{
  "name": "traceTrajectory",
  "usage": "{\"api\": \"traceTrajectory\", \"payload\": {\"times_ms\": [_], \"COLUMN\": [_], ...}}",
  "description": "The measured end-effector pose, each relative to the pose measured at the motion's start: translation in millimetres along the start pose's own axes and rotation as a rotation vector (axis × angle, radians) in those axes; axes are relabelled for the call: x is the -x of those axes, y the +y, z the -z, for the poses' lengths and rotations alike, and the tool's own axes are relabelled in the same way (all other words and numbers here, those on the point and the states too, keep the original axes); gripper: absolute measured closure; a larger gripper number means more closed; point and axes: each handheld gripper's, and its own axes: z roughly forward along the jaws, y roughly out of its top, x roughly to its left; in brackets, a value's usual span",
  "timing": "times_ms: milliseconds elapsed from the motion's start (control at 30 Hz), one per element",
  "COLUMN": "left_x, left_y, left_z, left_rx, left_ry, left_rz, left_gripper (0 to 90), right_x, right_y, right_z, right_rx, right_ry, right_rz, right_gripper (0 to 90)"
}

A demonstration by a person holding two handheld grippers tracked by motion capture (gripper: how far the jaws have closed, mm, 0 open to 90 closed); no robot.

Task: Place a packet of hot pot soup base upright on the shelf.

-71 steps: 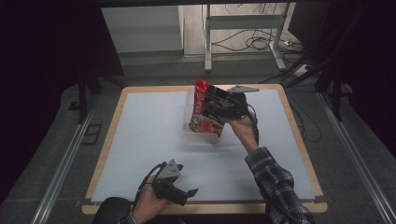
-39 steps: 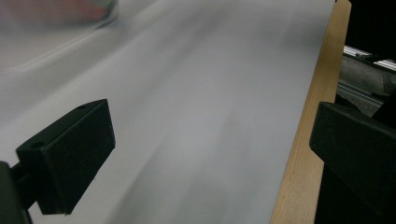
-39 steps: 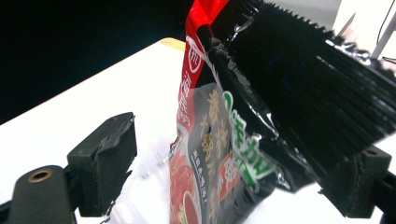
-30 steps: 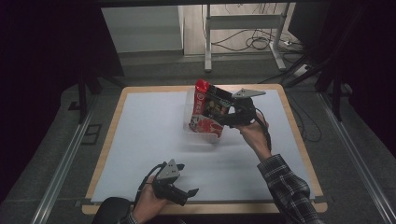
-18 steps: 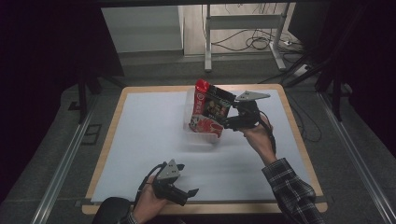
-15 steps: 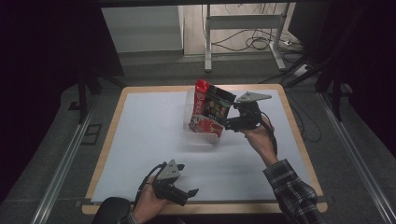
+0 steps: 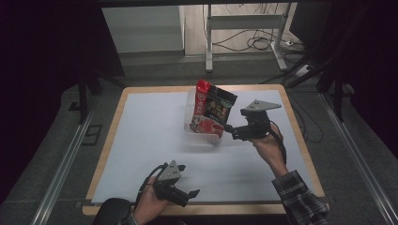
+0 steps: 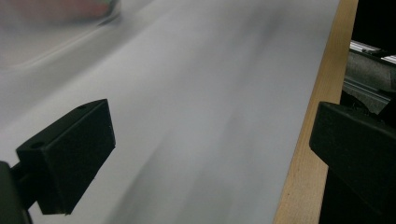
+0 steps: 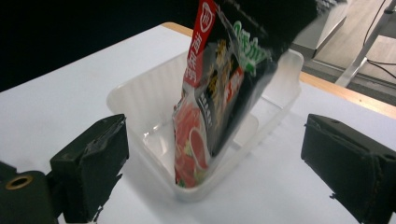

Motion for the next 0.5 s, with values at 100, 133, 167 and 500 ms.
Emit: {"api": "traceTrajectory", "payload": {"times_ms": [100, 133, 167, 500], "left_x": [-0.1, -0.1, -0.2, -0.8], "left_y": [0.0, 0.0, 0.0, -0.2], "left_z": [-0.2, -0.2, -0.1, -0.8], "left_rx": [-0.001, -0.001, -0.003, -0.008], "left_ry": [0.0, 0.0, 0.0, -0.003], "left_rz": [0.0, 0.001, -0.001, -0.001], "left_gripper": [0.1, 0.1, 0.1, 0.2], "right_x": [-0.6, -0.7, -0.6, 1.1], "right_y": [-6.0, -8.0, -10.0, -31.0], "right_z": [4.6, 5.8, 6.9, 13.0], "right_rx": [-0.002, -0.004, -0.005, -0.02], "right_ry": [-0.007, -0.008, -0.007, -0.005], "right_rz": [0.0, -0.003, -0.005, -0.018], "right_gripper": [7.8, 7.8, 7.8, 6.7]}}
